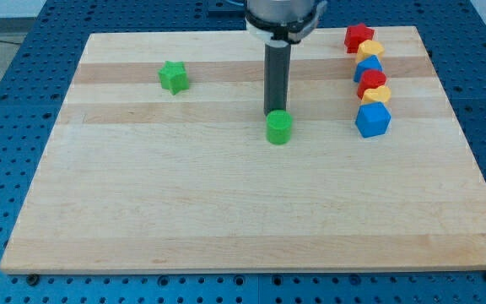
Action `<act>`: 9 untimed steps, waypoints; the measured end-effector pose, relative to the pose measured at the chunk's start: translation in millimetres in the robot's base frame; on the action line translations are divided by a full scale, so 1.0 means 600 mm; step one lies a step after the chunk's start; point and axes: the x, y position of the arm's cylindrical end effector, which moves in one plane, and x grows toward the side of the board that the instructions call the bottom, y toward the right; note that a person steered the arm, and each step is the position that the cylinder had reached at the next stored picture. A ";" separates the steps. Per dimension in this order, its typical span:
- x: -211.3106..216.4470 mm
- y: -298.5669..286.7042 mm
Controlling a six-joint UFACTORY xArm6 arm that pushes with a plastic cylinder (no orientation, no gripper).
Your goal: Drag the green circle to bottom left of the blue cube
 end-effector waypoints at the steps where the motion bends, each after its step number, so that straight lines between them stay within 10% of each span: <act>1: 0.044 0.000; 5: 0.181 -0.068; 9: 0.137 0.058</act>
